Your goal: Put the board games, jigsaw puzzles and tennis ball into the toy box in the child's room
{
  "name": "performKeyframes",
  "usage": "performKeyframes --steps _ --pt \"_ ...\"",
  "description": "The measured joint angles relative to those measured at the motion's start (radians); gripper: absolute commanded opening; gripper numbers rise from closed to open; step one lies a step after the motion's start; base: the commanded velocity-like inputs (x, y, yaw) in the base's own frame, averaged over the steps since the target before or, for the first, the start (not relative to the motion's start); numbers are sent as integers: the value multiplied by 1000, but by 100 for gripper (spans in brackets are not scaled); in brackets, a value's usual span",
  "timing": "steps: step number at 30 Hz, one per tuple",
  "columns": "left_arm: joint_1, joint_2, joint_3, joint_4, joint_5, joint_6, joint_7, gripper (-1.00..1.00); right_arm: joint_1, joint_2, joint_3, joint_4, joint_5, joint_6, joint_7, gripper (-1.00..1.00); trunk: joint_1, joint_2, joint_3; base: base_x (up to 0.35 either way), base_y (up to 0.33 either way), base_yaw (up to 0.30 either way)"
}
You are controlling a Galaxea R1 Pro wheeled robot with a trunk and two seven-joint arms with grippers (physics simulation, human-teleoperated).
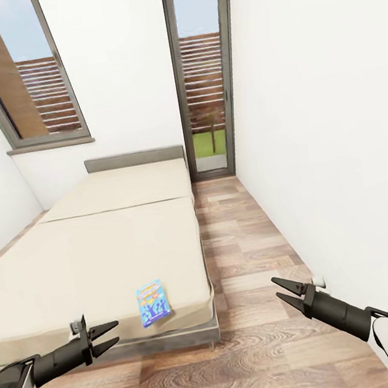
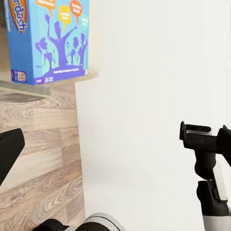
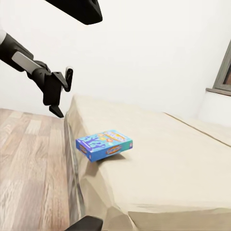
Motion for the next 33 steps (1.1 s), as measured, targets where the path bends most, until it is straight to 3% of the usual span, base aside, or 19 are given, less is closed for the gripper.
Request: performKeyframes --steps 13,33 --pt "0 -4 1 0 1 -6 -103 100 0 -1 -2 -3 -1 0 3 100 50 -91 -41 0 0 0" --pt "0 1 3 0 1 -12 -115 100 -1 -2 -4 -4 0 0 4 100 127 -231 -103 0 0 0"
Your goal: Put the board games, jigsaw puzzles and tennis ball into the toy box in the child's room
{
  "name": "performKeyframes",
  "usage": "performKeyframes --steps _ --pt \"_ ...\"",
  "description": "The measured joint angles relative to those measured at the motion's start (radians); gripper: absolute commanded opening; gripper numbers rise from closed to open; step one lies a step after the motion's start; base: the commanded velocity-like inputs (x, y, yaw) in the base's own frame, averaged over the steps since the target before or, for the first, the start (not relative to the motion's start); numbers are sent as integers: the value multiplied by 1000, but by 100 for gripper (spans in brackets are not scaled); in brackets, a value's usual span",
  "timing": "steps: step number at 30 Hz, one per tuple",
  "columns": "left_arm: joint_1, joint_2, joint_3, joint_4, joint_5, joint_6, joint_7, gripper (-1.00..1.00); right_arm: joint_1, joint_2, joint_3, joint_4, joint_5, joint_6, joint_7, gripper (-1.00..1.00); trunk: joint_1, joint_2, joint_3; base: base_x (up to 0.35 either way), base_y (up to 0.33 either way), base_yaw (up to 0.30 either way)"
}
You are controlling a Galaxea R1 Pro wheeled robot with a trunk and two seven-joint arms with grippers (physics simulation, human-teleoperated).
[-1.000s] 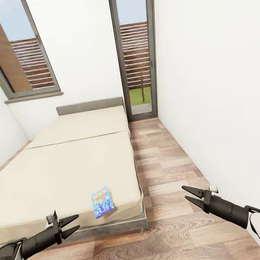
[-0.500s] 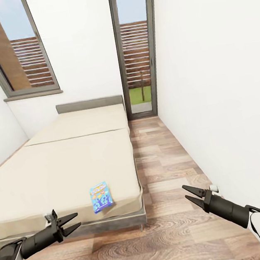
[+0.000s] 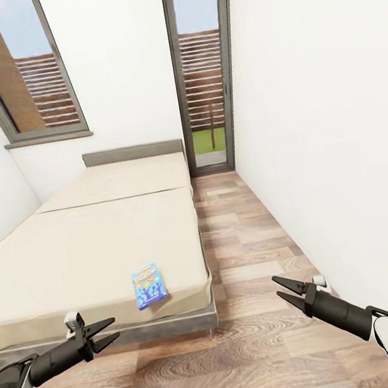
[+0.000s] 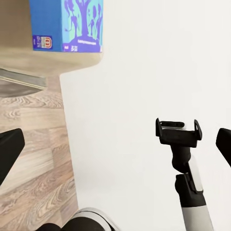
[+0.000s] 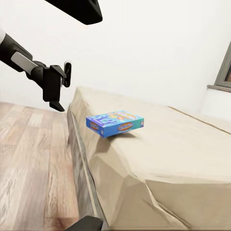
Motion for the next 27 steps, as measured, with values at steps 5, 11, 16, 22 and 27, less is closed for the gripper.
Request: performKeyframes --steps 5,11,16,22,27 --pt "-1 -1 0 0 0 -3 0 100 0 0 -1 1 2 0 -1 100 19 -35 -16 0 0 0" --pt "-1 -1 0 0 1 -27 -1 100 0 0 -2 1 1 0 0 100 36 -64 -36 0 0 0" --pt "0 -1 0 0 1 -38 -1 100 0 0 -1 -1 1 0 0 100 38 -65 -55 0 0 0" --pt "-1 -2 0 0 2 -46 -1 100 0 0 1 -2 0 0 1 100 40 -66 -75 0 0 0" --pt "0 -4 -1 -1 1 -53 -1 100 0 0 1 -3 0 0 1 100 40 -66 -75 0 0 0"
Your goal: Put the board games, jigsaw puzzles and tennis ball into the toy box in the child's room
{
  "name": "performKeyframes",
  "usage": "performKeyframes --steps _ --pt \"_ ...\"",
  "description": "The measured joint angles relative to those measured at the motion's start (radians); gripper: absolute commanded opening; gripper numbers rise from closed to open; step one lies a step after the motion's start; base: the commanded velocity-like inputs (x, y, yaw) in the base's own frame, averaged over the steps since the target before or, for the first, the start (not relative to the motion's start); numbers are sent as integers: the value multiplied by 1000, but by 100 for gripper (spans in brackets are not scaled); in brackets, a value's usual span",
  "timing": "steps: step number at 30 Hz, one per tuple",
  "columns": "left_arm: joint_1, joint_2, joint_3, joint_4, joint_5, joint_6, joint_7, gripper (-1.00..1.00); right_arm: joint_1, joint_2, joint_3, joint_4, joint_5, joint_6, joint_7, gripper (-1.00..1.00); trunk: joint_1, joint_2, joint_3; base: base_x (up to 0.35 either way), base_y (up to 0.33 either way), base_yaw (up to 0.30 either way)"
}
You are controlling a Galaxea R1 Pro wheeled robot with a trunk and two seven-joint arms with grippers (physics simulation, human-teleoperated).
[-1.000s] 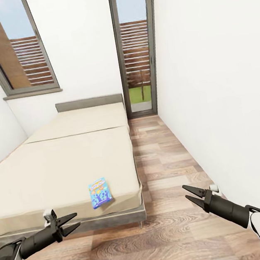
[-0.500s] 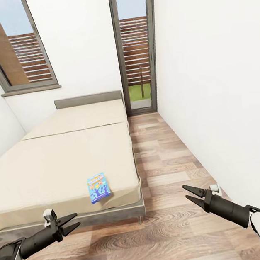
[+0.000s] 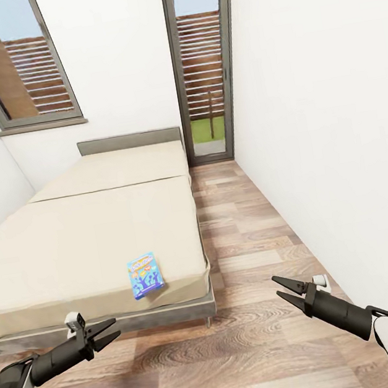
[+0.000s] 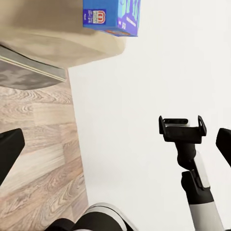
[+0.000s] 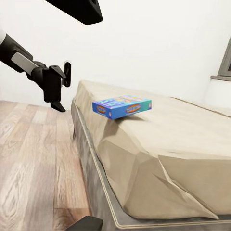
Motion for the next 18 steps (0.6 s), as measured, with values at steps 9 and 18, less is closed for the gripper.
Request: performKeyframes --steps 9,18 --pt "0 -2 -2 -1 -2 -2 2 100 0 0 1 0 0 0 -1 100 0 0 0 0 0 0" --pt "1 -3 1 -1 -2 -4 2 100 0 1 2 1 0 0 0 100 0 0 0 34 2 0"
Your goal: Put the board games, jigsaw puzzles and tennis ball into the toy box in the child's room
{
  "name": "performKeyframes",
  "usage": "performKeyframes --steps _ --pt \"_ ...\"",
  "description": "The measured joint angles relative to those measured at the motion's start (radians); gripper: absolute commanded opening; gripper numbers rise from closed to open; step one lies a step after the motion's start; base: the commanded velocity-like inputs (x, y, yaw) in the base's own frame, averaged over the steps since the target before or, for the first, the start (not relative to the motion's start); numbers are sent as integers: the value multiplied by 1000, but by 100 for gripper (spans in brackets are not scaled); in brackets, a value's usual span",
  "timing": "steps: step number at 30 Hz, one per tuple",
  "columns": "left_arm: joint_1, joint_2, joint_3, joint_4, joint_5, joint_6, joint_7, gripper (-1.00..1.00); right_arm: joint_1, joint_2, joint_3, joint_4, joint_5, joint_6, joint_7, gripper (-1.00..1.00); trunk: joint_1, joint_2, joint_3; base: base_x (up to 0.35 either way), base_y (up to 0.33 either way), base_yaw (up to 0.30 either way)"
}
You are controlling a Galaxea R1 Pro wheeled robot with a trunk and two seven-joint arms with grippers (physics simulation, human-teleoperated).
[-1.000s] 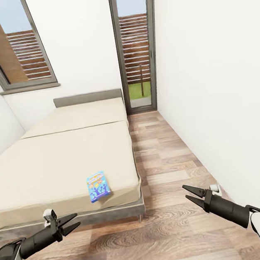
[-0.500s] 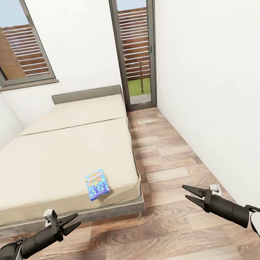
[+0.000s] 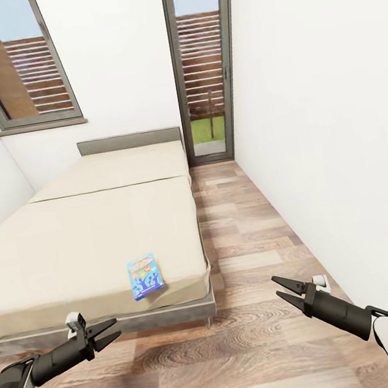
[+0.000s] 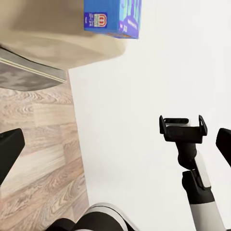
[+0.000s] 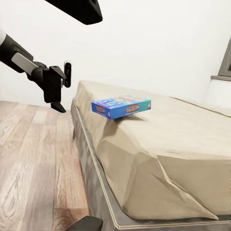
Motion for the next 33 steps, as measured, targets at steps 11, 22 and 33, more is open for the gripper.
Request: performKeyframes --steps 11,22,33 --pt "0 0 1 0 1 -11 -1 100 0 0 0 -1 -1 0 0 100 0 0 0 124 16 0" --pt "0 0 1 0 1 -14 0 100 0 0 0 -1 -1 0 0 100 0 0 0 71 1 0" --pt "0 -1 0 0 1 -14 0 100 0 0 0 -1 -1 0 0 100 0 0 0 30 0 0"
